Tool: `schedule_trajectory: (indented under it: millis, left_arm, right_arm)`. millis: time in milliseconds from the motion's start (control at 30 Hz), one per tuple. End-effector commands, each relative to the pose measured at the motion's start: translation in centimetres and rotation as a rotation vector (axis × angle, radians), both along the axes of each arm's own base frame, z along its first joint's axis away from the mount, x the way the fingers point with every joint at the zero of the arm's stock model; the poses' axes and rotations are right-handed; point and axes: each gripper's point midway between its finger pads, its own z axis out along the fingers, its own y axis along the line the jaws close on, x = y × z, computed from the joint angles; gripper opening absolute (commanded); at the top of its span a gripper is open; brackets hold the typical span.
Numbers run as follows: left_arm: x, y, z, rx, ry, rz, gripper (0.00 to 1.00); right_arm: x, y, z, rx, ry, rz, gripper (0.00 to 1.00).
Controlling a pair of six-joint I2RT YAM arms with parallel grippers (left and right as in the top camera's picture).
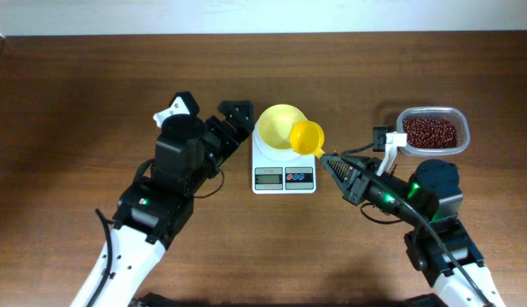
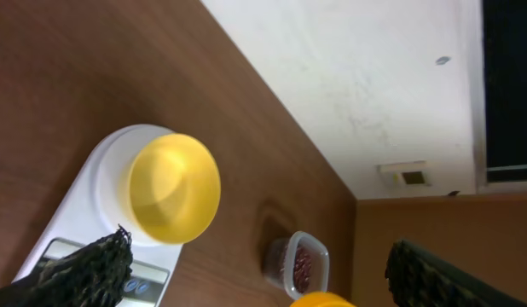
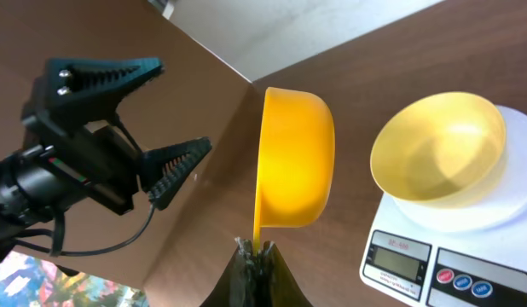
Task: Scoop item into bowl and weigh 50g on scale
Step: 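Release the scoop from the left gripper and carry it right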
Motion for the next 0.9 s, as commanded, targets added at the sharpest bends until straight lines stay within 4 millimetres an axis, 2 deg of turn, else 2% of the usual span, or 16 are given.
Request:
schedule_trajectory:
  millis: [0, 133, 233, 300, 367, 467, 567, 733, 867]
  left_arm:
    - [1.4, -0.2, 0.0, -0.012, -0.011, 0.018, 0.99]
    - [1.8, -1.2, 0.1, -0.027, -0.025, -0.011, 0.99]
    - [1.6, -2.4, 0.8, 0.048, -0.096, -0.088, 0.99]
    - [1.5, -3.3, 1.7, 0.095, -0.164, -0.138, 0.99]
    - [1.4, -3.9, 2.2, 0.127, -0.209, -0.169, 0.99]
    - [1.4, -4.1, 2.5, 0.175, -0.246, -0.197, 0.99]
    - [0.6, -5.9, 2.8, 0.244, -0.309, -0.278, 0.99]
    - [-0.6, -9.6, 0.9, 0.371, -0.34, -0.392, 0.99]
    - [-1.3, -10.3, -1.3, 0.436, -0.294, -0.451, 0.99]
  right_arm:
    - [0.1, 0.0, 1.8, 0.021, -0.067, 0.0, 0.04]
    - [0.7, -0.4, 2.4, 0.021, -0.105, -0.036, 0.04]
    - [1.2, -1.0, 2.3, -0.034, -0.163, -0.059, 0.04]
    - [1.8, -2.4, 1.6, -0.045, -0.129, -0.105, 0.04]
    - [2.5, -4.7, 0.7, -0.051, -0.08, -0.159, 0.04]
    - [2.6, -6.8, 1.2, -0.036, -0.087, -0.188, 0.04]
    - [2.8, -8.1, 1.4, -0.029, -0.089, -0.218, 0.04]
    - [2.8, -8.1, 1.4, -0.027, -0.087, -0.213, 0.04]
    - [2.6, -8.1, 0.8, -0.029, -0.057, -0.213, 0.04]
